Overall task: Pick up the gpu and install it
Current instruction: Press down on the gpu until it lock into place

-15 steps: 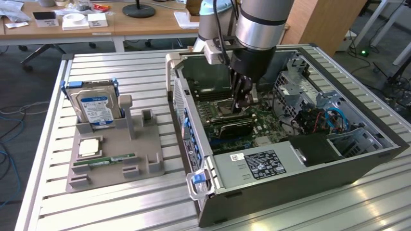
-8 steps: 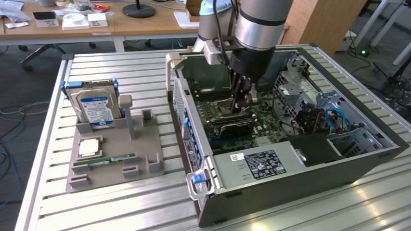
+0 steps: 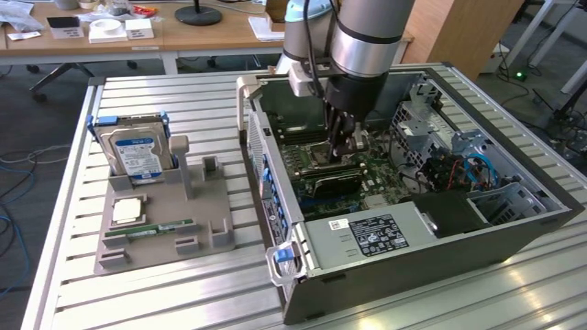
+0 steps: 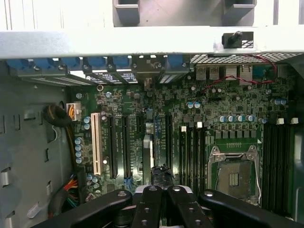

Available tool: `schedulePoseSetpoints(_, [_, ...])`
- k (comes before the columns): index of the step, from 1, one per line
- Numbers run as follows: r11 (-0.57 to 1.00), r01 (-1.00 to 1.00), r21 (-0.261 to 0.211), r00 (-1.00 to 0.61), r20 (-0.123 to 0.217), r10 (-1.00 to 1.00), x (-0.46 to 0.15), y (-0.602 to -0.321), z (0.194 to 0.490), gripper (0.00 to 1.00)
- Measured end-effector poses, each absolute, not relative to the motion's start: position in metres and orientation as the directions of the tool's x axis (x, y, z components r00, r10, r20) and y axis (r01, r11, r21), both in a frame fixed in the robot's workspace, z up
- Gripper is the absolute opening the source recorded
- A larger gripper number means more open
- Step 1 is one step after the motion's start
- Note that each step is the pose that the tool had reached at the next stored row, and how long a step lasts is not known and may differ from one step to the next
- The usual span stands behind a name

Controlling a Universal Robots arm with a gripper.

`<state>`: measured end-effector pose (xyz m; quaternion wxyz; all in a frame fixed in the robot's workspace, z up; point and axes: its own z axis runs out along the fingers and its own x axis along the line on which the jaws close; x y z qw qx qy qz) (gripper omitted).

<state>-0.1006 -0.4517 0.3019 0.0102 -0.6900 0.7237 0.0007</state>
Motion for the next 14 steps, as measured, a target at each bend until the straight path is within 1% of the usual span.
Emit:
schedulePoseSetpoints(10, [0.048, -0.999, -0.013, -0.048, -0.015, -0.999, -0.101, -0.447, 0.284, 0.11])
schedulePoseSetpoints(14, [0.048, -0.999, -0.013, -0.048, -0.013, -0.999, -0.101, -0.447, 0.282, 0.11])
